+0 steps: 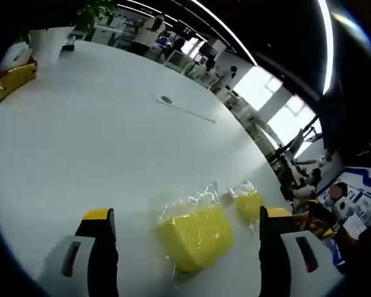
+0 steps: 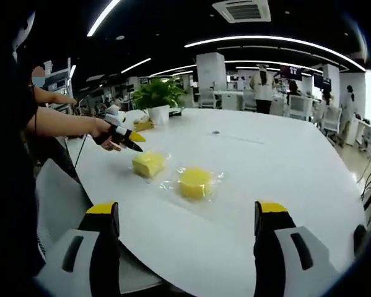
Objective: Compare the silicone blocks by pressing each to a similar depth, holding the contact briefly, and releasing to observe deformation and rebound differences across the visible hardness samples.
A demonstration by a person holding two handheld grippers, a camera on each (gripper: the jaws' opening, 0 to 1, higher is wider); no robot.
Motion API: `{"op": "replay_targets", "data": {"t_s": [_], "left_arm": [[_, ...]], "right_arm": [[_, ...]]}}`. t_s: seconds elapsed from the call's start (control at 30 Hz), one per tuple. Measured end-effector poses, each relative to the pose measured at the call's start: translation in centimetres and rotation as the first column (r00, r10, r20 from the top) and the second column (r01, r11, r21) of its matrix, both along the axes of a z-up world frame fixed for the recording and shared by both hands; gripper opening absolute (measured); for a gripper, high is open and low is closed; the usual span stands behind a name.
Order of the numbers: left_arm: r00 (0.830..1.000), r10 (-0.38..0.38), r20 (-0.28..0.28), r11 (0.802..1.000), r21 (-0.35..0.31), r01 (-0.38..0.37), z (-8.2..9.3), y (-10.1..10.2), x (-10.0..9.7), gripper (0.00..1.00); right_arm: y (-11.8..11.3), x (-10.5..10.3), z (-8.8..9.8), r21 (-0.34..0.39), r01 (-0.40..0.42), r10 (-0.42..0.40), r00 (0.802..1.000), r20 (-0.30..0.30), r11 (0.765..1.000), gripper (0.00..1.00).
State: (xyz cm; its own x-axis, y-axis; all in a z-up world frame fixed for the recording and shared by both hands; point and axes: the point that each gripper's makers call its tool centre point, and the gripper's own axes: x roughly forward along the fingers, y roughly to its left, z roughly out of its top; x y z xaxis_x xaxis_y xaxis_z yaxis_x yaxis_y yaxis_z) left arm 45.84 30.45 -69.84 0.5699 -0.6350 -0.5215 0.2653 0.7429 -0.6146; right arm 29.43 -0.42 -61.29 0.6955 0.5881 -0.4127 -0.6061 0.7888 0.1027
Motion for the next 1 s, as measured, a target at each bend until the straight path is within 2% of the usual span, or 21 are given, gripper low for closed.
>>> {"op": "replay_targets", "data": {"t_s": [0.07, 0.13, 0.3, 0.5, 0.53, 0.63, 0.7, 0.73, 0.77, 0.8, 0.83, 0.9, 0.93, 0.97, 1.0], "left_arm": [[1.0, 0.018, -0.008, 0.999, -0.026, -0.018, -0.4, 0.0, 0.4, 0.93], [0.999, 0.035, -0.038, 0.997, -0.064, -0.037, -0.7, -0.3, 0.4, 0.87], [0.997, 0.051, -0.049, 0.989, -0.134, -0.058, -1.0, -1.1, 0.8, 0.71], [0.995, 0.057, -0.085, 0.986, -0.152, -0.07, -2.0, -1.6, 0.6, 0.46], [0.992, 0.083, -0.093, 0.981, -0.168, -0.098, -2.2, -1.5, 0.8, 0.42], [0.97, 0.145, -0.193, 0.956, -0.224, -0.188, -3.0, -1.4, 0.4, 0.27], [0.962, 0.163, -0.219, 0.933, -0.284, -0.222, -2.7, -1.8, 0.3, 0.2], [0.964, 0.17, -0.202, 0.929, -0.292, -0.225, -2.7, -1.8, 0.3, 0.17], [0.966, 0.162, -0.2, 0.938, -0.272, -0.213, -3.0, -1.8, -0.1, 0.15], [0.973, 0.156, -0.168, 0.944, -0.263, -0.197, -2.8, -1.9, -0.1, 0.12], [0.98, 0.135, -0.147, 0.945, -0.278, -0.172, -2.5, -2.2, -0.2, 0.1], [0.979, 0.152, -0.134, 0.927, -0.325, -0.188, -1.6, -2.5, 0.0, 0.03], [0.985, 0.151, -0.088, 0.926, -0.336, -0.172, -1.0, -2.4, 0.2, 0.0], [0.977, 0.181, -0.112, 0.926, -0.314, -0.208, -1.2, -2.0, 0.3, 0.0], [0.979, 0.168, -0.113, 0.93, -0.31, -0.195, -1.2, -2.1, 0.1, 0.0]], "right_arm": [[0.0, 0.1, -0.1, -0.006, -0.001, 0.001, 1.0, -0.005, 1.0, 0.83], [-0.1, 0.1, -0.1, -0.014, -0.002, 0.002, 1.0, -0.009, 1.0, 0.82], [-0.3, -0.1, 0.1, 0.006, 0.004, -0.004, 1.0, -0.011, 1.0, 0.78], [-0.5, -0.2, -0.2, 0.005, 0.016, -0.016, 1.0, -0.016, 1.0, 0.76], [-0.5, -0.2, -0.2, 0.004, 0.018, -0.018, 1.0, -0.018, 1.0, 0.76], [-0.5, -0.3, -0.5, 0.0, 0.019, -0.019, 1.0, -0.024, 1.0, 0.75], [-0.4, -0.3, -0.5, 0.003, 0.018, -0.018, 1.0, -0.025, 1.0, 0.75], [-0.4, -0.3, -0.5, 0.003, 0.019, -0.019, 1.0, -0.025, 1.0, 0.75], [-0.3, -0.3, -0.5, 0.007, 0.018, -0.018, 1.0, -0.021, 1.0, 0.75], [-0.3, -0.3, -0.5, 0.008, 0.017, -0.017, 1.0, -0.02, 1.0, 0.74], [-0.2, -0.2, -0.5, 0.009, 0.017, -0.017, 1.0, -0.022, 1.0, 0.74], [-0.1, -0.3, -0.6, 0.009, 0.013, -0.013, 1.0, -0.026, 1.0, 0.74], [0.0, -0.3, -0.6, 0.008, 0.011, -0.011, 1.0, -0.024, 1.0, 0.74], [0.1, -0.2, -0.5, 0.009, 0.009, -0.008, 1.0, -0.022, 1.0, 0.74], [0.2, -0.3, -0.5, 0.012, 0.007, -0.006, 1.0, -0.021, 1.0, 0.74]]}}
